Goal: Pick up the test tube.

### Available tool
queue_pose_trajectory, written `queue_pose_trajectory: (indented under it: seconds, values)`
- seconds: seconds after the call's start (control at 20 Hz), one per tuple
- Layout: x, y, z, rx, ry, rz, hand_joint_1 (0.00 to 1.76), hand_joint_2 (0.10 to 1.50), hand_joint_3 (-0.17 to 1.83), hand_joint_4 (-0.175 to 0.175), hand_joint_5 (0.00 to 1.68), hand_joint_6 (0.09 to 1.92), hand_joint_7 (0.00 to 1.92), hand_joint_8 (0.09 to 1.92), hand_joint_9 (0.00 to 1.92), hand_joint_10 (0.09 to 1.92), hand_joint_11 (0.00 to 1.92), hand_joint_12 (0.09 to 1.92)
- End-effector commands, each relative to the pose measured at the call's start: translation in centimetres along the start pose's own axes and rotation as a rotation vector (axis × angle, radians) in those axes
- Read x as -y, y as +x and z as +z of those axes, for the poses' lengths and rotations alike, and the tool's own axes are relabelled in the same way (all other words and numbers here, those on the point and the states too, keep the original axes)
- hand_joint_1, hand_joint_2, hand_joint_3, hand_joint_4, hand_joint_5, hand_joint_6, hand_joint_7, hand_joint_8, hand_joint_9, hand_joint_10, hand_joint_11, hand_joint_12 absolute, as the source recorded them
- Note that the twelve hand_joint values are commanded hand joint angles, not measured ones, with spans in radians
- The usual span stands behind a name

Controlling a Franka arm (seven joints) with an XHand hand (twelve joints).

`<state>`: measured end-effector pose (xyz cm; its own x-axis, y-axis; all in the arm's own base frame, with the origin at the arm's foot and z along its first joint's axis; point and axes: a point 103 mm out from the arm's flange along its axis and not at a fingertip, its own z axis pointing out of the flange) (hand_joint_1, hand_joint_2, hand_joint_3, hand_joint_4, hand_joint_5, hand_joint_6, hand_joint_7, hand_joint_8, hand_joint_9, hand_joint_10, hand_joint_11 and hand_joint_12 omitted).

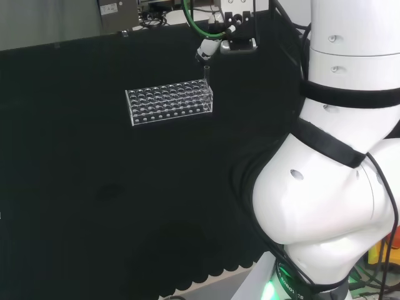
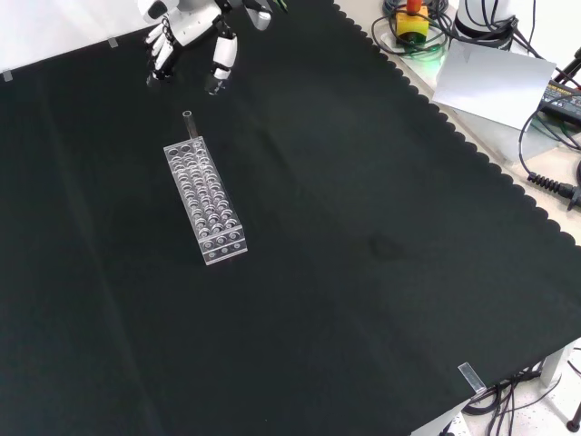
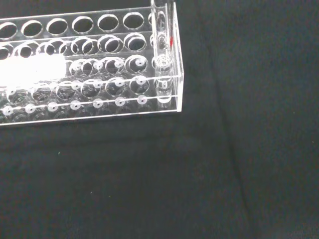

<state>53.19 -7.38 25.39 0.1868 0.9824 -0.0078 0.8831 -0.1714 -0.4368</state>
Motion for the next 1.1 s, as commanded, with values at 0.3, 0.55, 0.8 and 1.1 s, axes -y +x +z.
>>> queue_pose_trajectory:
  seconds: [0.3,0.55,0.8,1.1]
  values:
    - [-3.1,0.8,2.4,0.060,0.055,-0.002,0.74,0.88,0.31,-0.098,0.41,0.09,0.64,0.90,0.45,0.85,0.03,1.56]
    - [-3.4,1.0,3.5,0.074,0.079,-0.010,0.76,0.86,0.35,-0.098,0.43,0.09,0.66,0.88,0.48,0.83,0.03,1.56]
    - [-3.8,1.1,4.6,0.091,0.106,-0.012,0.78,0.85,0.36,-0.096,0.44,0.09,0.67,0.88,0.49,0.82,0.04,1.56]
    - [-4.0,1.0,5.1,0.087,0.104,-0.018,0.81,0.81,0.43,-0.095,0.48,0.09,0.74,0.85,0.56,0.79,0.06,1.54]
